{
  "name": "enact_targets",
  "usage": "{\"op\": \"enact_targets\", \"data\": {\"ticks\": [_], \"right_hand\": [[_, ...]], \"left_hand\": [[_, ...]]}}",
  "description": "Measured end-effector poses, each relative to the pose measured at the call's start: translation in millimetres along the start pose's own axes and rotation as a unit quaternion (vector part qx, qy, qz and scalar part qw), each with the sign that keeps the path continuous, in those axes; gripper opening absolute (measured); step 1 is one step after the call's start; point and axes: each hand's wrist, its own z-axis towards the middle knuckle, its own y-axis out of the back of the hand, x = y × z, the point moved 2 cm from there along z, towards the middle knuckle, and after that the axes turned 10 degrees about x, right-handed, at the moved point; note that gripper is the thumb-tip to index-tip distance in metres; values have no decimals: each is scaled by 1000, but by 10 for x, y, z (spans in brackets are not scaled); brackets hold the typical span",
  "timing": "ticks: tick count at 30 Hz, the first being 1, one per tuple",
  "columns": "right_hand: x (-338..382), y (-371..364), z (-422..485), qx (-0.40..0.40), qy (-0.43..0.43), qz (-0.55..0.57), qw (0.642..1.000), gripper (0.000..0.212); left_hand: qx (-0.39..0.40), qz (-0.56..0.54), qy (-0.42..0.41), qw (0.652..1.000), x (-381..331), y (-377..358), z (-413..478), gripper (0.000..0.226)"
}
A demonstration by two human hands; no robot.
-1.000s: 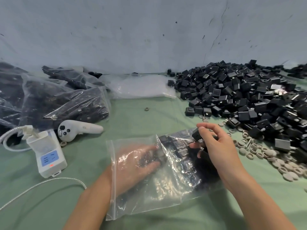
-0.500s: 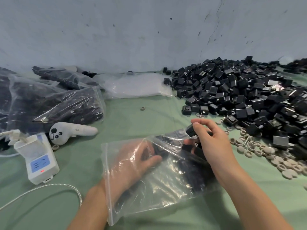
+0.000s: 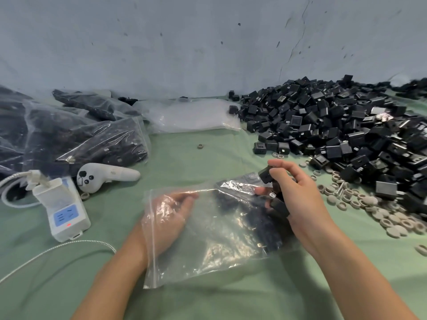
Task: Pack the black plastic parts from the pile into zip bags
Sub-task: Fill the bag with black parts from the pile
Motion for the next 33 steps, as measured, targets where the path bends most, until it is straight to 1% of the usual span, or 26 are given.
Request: {"op": "enact_targets", "data": {"ticks": [2,4,6,8,9,10,11,12,13,15,16,17,19,20,23,25,26,28,29,30,31,33], "right_hand": [[9,2,-55,7,1,6,1000,21],[20,2,-117,22,5,7,1000,21],[33,-16,-193,43,7,0,999,20],[53,-61,-279,60,19,-1,998,22],[64,-94,-322,67,32,-9,997,24],[78,-134,-370,71,49,-31,996,27],[87,-181,-418,76,66,-63,993,29],[86,-231,-460,82,80,-98,989,31],[80,-286,-499,90,92,-128,983,32],[67,-387,-574,102,127,-196,967,32],[65,-432,-611,100,158,-251,950,32],[62,-478,-656,98,194,-314,924,33],[40,-579,-762,102,255,-408,871,36],[31,-619,-807,101,272,-425,857,39],[23,-694,-886,104,307,-431,842,48],[0,-707,-900,131,315,-458,821,52],[-8,-690,-892,140,308,-467,817,52],[-8,-591,-843,126,292,-460,829,47],[-1,-520,-806,108,285,-453,838,42],[6,-444,-761,88,278,-449,845,35],[12,-368,-715,68,269,-449,849,29],[20,-226,-637,34,248,-455,855,22]], "left_hand": [[-38,30,11,999,21,112,-76,22],[-91,54,12,994,20,214,-184,19],[-168,20,24,985,13,293,-293,16],[-267,-16,41,963,-38,366,-395,17],[-304,-33,31,952,-96,386,-442,17],[-321,-52,13,945,-174,388,-488,17],[-318,-68,-11,946,-273,368,-533,17],[-294,-79,-37,952,-379,315,-576,16],[-253,-88,-61,962,-476,236,-617,13],[-147,-107,-81,980,-634,38,-685,11],[-100,-114,-84,985,-684,-51,-709,14],[-63,-126,-83,987,-714,-126,-721,16],[-29,-167,-71,983,-748,-204,-727,16],[-32,-189,-65,979,-750,-214,-727,18],[-65,-239,-56,967,-730,-201,-736,17],[-112,-251,-50,960,-679,-119,-733,12],[-150,-253,-43,955,-621,-32,-733,10],[-246,-256,-2,935,-423,213,-731,10],[-285,-255,28,924,-303,337,-735,12],[-306,-251,60,916,-185,434,-747,15],[-310,-246,92,914,-73,491,-756,18],[-274,-232,153,920,89,484,-742,18]]}}
